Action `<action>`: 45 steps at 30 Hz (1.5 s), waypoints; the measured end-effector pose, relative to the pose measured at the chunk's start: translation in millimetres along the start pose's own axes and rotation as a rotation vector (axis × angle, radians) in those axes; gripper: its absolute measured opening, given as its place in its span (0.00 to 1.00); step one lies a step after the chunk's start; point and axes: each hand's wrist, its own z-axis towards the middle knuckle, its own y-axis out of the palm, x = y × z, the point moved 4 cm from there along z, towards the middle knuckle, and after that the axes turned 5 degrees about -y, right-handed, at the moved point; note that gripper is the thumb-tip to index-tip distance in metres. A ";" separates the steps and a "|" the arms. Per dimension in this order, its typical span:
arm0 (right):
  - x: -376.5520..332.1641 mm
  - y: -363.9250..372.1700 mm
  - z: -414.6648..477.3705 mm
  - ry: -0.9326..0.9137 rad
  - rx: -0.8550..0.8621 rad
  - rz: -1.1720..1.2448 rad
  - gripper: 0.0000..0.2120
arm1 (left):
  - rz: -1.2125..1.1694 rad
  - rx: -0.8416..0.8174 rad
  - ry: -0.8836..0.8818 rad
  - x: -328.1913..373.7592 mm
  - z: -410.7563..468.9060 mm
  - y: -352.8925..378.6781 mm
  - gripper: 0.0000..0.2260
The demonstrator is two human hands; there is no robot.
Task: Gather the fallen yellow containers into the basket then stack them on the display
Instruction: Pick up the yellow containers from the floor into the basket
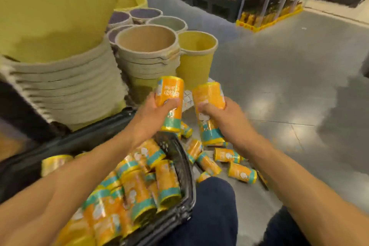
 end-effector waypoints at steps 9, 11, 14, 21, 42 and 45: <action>54.8 153.9 -45.5 0.115 -0.393 -0.188 0.26 | 0.295 0.237 -0.297 -105.1 -24.5 -99.9 0.36; 66.2 163.2 -50.2 0.157 -0.387 -0.228 0.27 | 0.337 0.242 -0.331 -124.7 -18.9 -97.0 0.32; 80.7 175.0 -53.8 0.185 -0.380 -0.338 0.29 | 0.404 0.247 -0.328 -140.4 -8.1 -84.9 0.35; 102.3 185.5 -55.9 0.177 -0.380 -0.590 0.33 | 0.397 0.285 -0.351 -151.8 10.7 -75.5 0.40; 68.2 158.2 -46.9 0.047 -0.270 -0.474 0.25 | 0.877 0.312 -0.056 -107.5 7.2 -64.9 0.29; 31.3 116.2 -29.8 0.021 -0.114 -0.255 0.19 | 0.637 0.268 0.025 -83.5 6.9 -58.4 0.20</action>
